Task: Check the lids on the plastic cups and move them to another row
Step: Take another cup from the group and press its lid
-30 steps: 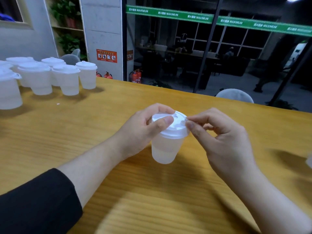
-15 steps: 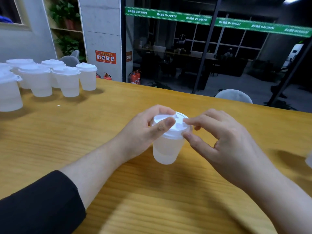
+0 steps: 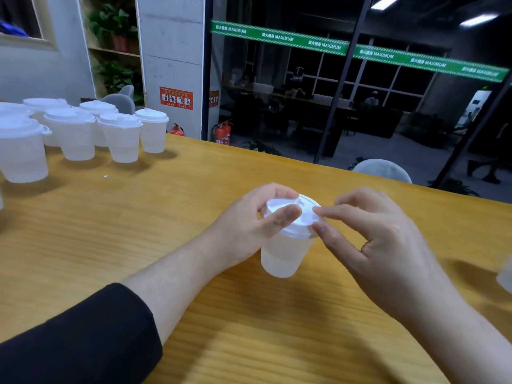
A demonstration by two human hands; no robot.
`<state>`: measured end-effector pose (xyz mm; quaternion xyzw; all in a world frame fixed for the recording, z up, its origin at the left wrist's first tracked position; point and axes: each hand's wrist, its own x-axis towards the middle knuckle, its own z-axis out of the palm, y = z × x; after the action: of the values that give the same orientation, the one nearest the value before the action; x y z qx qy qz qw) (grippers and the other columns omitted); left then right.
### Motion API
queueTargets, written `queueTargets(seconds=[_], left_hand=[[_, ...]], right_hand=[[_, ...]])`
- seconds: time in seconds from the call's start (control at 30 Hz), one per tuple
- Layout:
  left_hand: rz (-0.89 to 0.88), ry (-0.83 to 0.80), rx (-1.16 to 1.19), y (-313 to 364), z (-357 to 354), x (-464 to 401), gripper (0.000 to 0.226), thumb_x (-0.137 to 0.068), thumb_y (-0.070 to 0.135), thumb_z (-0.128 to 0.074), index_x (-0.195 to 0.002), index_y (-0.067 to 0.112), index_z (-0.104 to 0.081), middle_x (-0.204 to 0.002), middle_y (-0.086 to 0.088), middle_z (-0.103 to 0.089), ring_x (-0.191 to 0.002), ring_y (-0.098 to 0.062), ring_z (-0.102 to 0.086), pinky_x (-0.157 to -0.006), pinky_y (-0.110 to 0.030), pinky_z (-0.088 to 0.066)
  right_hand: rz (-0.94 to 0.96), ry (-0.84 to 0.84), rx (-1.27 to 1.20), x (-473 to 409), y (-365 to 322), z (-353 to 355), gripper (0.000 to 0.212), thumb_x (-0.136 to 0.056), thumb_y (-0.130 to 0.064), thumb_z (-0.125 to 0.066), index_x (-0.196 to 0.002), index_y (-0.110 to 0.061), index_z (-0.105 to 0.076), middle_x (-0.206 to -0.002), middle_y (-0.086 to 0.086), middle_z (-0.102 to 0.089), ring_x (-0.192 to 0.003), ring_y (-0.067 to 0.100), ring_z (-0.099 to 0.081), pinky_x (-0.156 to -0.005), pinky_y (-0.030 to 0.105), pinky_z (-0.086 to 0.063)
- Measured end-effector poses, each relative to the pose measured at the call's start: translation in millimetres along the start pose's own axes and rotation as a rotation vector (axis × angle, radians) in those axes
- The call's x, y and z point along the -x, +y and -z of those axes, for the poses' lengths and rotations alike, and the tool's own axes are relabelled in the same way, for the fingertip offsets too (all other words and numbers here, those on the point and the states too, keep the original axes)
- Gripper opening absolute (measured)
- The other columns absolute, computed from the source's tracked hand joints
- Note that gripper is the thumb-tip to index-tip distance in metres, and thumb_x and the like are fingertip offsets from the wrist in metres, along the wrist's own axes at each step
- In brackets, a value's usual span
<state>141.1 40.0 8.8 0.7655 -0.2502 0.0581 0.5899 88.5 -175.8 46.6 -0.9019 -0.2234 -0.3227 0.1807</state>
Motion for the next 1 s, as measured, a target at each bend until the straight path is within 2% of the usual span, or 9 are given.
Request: queueTargets(seconds=[0.1,0.23,0.33,0.43,0.57,0.67,0.8,0.9,1.0], left_hand=[[0.001,0.090,0.055,-1,1,-1,0.084,-0.072,0.101,-0.022,-0.138,0.056,-0.049,-0.133,0.022,-0.062,-0.128,-0.005,-0.056,-0.106,-0.034,-0.046],[0.163,0.314,0.140,0,2,-7,0.087,-0.081,0.093,-0.015,-0.135,0.040,-0.058,-0.116,0.009,-0.071,-0.106,-0.008,-0.069,-0.101,-0.046,-0.054],[0.359,0.307,0.133,0,0,-8,0.071,-0.095,0.076,-0.021,-0.122,0.030,-0.067,-0.105,0.000,-0.076,-0.098,-0.017,-0.072,-0.099,-0.048,-0.056],[0.445,0.207,0.192,-5,-3,-8,0.069,-0.099,0.077,-0.026,-0.114,0.030,-0.073,-0.107,-0.001,-0.079,-0.102,-0.022,-0.074,-0.101,-0.048,-0.056],[0.486,0.087,0.416,-3,-7,-9,0.058,-0.104,0.064,-0.038,-0.126,0.023,-0.072,-0.119,-0.009,-0.076,-0.112,-0.029,-0.071,-0.105,-0.051,-0.054],[0.494,0.025,0.789,14,-14,-5,0.048,-0.104,0.052,-0.049,-0.128,0.018,-0.072,-0.113,-0.009,-0.072,-0.098,-0.029,-0.068,-0.084,-0.043,-0.060],[0.592,0.127,0.986,33,-40,-3,0.042,-0.092,0.057,-0.065,-0.106,0.019,-0.075,-0.084,-0.006,-0.067,-0.061,-0.021,-0.056,-0.054,-0.027,-0.043],[0.701,0.115,0.964,34,-49,-1,0.039,-0.092,0.057,-0.066,-0.101,0.021,-0.074,-0.078,-0.004,-0.066,-0.054,-0.019,-0.051,-0.044,-0.022,-0.034],[0.719,0.146,0.951,36,-53,1,0.032,-0.094,0.053,-0.064,-0.100,0.022,-0.073,-0.074,-0.002,-0.065,-0.051,-0.017,-0.049,-0.041,-0.021,-0.029]], right_hand=[[-0.067,0.079,-0.153,-10,-1,5,0.047,-0.093,-0.064,-0.051,-0.124,-0.032,-0.064,-0.122,-0.020,-0.055,-0.121,0.000,-0.050,-0.098,0.007,-0.034],[-0.118,-0.371,-0.184,-34,-12,2,0.083,-0.075,-0.086,-0.057,-0.148,-0.055,-0.032,-0.136,-0.046,-0.033,-0.125,-0.024,-0.030,-0.099,0.010,-0.030],[-0.146,-0.574,-0.179,-42,-16,-11,0.095,-0.072,-0.074,-0.071,-0.153,-0.054,-0.028,-0.141,-0.039,-0.038,-0.126,-0.013,-0.040,-0.103,0.022,-0.038],[-0.164,-0.483,-0.227,-38,-14,-20,0.083,-0.075,-0.065,-0.076,-0.148,-0.051,-0.038,-0.133,-0.033,-0.046,-0.120,-0.009,-0.047,-0.096,0.021,-0.042],[-0.294,-0.194,-0.435,-33,-8,-20,0.068,-0.076,-0.051,-0.081,-0.137,-0.047,-0.052,-0.124,-0.026,-0.058,-0.112,-0.013,-0.052,-0.085,0.008,-0.045],[-0.383,-0.042,-0.593,-38,-6,-14,0.058,-0.079,-0.049,-0.080,-0.132,-0.044,-0.056,-0.119,-0.022,-0.065,-0.103,-0.014,-0.058,-0.074,0.002,-0.043],[-0.332,-0.131,-0.568,-39,-3,2,0.090,-0.065,-0.080,-0.072,-0.145,-0.044,-0.049,-0.133,-0.028,-0.058,-0.118,-0.024,-0.045,-0.079,-0.003,-0.040],[-0.263,-0.246,-0.510,-37,2,13,0.079,-0.070,-0.076,-0.068,-0.142,-0.052,-0.047,-0.136,-0.035,-0.053,-0.126,-0.021,-0.041,-0.089,0.005,-0.040],[-0.244,-0.251,-0.477,-34,-2,9,0.062,-0.070,-0.074,-0.062,-0.129,-0.058,-0.053,-0.124,-0.040,-0.054,-0.119,-0.025,-0.042,-0.088,0.006,-0.038]])
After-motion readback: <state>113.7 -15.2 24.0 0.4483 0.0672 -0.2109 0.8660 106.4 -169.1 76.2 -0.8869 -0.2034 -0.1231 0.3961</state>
